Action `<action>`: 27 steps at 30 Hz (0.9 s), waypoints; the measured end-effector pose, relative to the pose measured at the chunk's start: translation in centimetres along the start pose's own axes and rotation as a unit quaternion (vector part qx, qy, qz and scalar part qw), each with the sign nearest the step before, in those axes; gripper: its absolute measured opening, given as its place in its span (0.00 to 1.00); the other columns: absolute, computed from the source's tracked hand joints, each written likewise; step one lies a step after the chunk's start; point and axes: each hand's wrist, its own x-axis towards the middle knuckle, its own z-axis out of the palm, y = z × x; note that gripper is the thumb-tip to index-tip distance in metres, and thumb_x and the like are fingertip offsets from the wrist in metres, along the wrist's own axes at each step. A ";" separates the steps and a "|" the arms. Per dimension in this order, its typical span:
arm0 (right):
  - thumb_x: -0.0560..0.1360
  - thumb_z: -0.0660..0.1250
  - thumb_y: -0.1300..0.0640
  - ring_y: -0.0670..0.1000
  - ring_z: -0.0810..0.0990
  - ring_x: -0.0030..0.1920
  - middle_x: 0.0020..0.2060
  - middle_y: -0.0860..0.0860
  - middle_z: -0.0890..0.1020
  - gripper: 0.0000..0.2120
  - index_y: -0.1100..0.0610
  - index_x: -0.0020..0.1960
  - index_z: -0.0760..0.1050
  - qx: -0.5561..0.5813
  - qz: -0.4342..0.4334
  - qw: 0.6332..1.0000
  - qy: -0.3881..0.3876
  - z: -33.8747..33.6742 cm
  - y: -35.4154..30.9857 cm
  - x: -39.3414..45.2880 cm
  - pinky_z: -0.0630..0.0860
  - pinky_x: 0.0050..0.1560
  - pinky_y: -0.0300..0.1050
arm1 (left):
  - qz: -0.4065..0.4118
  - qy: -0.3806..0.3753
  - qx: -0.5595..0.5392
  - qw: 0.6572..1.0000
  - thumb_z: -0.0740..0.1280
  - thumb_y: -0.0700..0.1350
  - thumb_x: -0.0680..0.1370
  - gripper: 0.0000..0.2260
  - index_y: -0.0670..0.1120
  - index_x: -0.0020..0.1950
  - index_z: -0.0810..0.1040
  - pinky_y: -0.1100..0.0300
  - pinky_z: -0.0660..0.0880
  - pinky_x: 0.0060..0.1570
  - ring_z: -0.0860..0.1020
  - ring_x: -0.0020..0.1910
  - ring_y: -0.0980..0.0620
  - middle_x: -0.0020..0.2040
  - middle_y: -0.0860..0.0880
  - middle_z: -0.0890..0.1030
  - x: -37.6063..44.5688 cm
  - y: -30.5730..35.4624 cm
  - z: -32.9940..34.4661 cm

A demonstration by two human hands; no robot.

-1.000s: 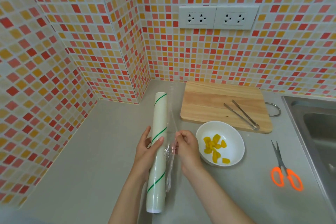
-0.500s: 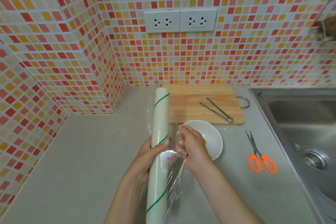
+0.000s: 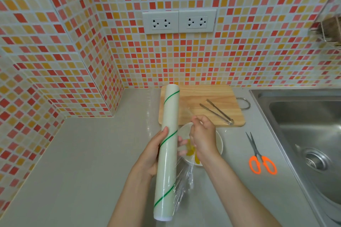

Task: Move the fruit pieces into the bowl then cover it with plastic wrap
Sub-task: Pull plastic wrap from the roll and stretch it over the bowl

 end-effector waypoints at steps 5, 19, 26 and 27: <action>0.76 0.61 0.61 0.43 0.60 0.20 0.16 0.43 0.65 0.13 0.52 0.33 0.71 0.060 -0.057 0.996 0.021 0.0 -0.6 -0.5 0.58 0.22 0.36 | -0.013 -0.012 -0.006 1.000 0.65 0.54 0.69 0.20 0.40 0.52 0.74 0.57 0.77 0.29 0.78 0.28 0.47 0.34 0.44 0.80 0.0 -0.2 0.2; 0.77 0.60 0.57 0.47 0.66 0.26 0.26 0.47 0.70 0.11 0.50 0.36 0.72 -0.101 -0.118 0.985 0.070 -4.4 -2.0 1.2 0.63 0.28 0.40 | 0.025 0.012 0.088 0.996 0.72 0.48 0.67 0.16 0.44 0.50 0.73 0.57 0.78 0.30 0.80 0.35 0.48 0.34 0.46 0.81 1.1 1.0 0.1; 0.76 0.61 0.58 0.45 0.66 0.26 0.26 0.49 0.70 0.07 0.56 0.39 0.73 -0.167 -0.167 0.966 0.108 -7.0 -1.6 2.3 0.66 0.29 0.35 | 0.040 0.010 0.100 0.994 0.72 0.50 0.69 0.25 0.50 0.63 0.69 0.59 0.79 0.29 0.82 0.35 0.46 0.38 0.49 0.84 1.6 0.4 -0.2; 0.76 0.61 0.58 0.45 0.66 0.26 0.26 0.49 0.70 0.08 0.56 0.39 0.73 -0.171 -0.166 0.964 0.113 -7.4 -1.5 2.6 0.65 0.29 0.38 | 0.051 0.011 0.102 0.993 0.70 0.50 0.70 0.28 0.53 0.68 0.66 0.59 0.79 0.31 0.81 0.37 0.46 0.42 0.48 0.85 1.8 0.4 -0.5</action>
